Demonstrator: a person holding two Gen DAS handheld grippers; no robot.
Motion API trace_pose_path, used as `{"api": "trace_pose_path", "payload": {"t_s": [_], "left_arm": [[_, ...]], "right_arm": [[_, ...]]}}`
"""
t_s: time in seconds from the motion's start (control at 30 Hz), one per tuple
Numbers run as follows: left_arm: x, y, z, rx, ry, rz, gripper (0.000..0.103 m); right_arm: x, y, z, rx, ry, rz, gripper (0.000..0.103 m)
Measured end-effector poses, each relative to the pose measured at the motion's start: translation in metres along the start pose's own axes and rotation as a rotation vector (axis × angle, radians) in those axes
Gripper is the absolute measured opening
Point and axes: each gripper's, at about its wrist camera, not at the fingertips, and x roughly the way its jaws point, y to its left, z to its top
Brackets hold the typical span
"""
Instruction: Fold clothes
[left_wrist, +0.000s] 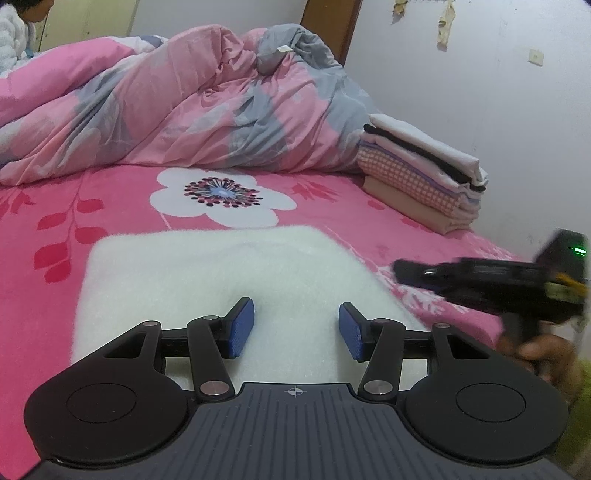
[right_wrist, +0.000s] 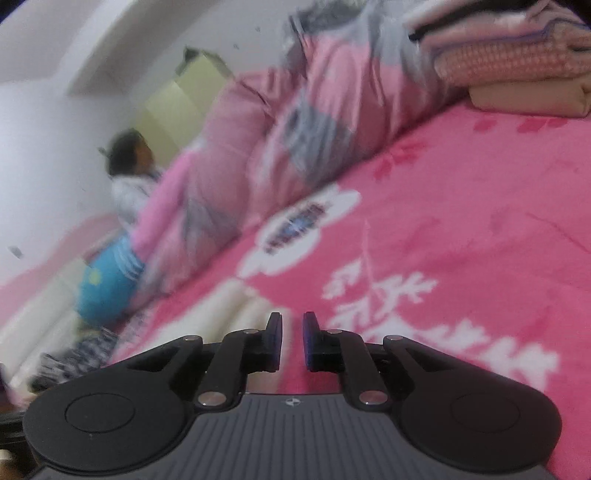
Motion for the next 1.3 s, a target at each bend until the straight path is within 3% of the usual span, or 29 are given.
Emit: {"api": "trace_pose_path", "payload": {"t_s": [0.2, 0.37, 0.4, 0.5, 0.57, 0.67, 0.9, 0.97, 1.0, 1.13, 1.3], "left_arm": [[-0.013, 0.003, 0.000, -0.056, -0.005, 0.008, 0.051], [-0.030, 0.002, -0.009, -0.031, -0.021, 0.050, 0.051], [-0.031, 0.003, -0.012, -0.038, -0.022, 0.051, 0.051], [-0.035, 0.006, -0.019, -0.046, -0.045, 0.039, 0.051], [-0.036, 0.007, -0.019, -0.052, -0.054, 0.031, 0.051], [-0.038, 0.013, -0.020, -0.072, -0.061, 0.013, 0.051], [-0.047, 0.023, -0.023, -0.158, -0.087, -0.030, 0.051], [-0.052, 0.025, -0.024, -0.175, -0.095, -0.037, 0.051], [-0.054, 0.026, -0.025, -0.182, -0.098, -0.040, 0.051], [-0.067, 0.025, -0.029, -0.161, -0.119, -0.025, 0.051], [-0.079, 0.022, -0.037, -0.119, -0.150, -0.003, 0.051]], "right_arm": [[-0.018, 0.039, 0.006, -0.124, -0.017, 0.078, 0.014], [0.005, 0.091, 0.012, -0.388, -0.017, 0.098, 0.014], [0.010, 0.099, 0.007, -0.460, -0.006, 0.089, 0.014], [0.050, 0.097, -0.029, -0.684, 0.123, -0.085, 0.013], [0.049, 0.088, -0.032, -0.649, 0.102, -0.074, 0.013], [0.050, 0.099, -0.015, -0.599, 0.153, -0.098, 0.013], [0.075, 0.145, -0.011, -0.802, 0.133, -0.111, 0.014], [0.098, 0.131, -0.023, -0.856, 0.208, -0.213, 0.013], [0.100, 0.124, -0.023, -0.836, 0.221, -0.220, 0.013], [0.097, 0.122, -0.009, -0.742, 0.250, -0.212, 0.012], [0.102, 0.149, 0.002, -0.794, 0.216, -0.233, 0.014]]}}
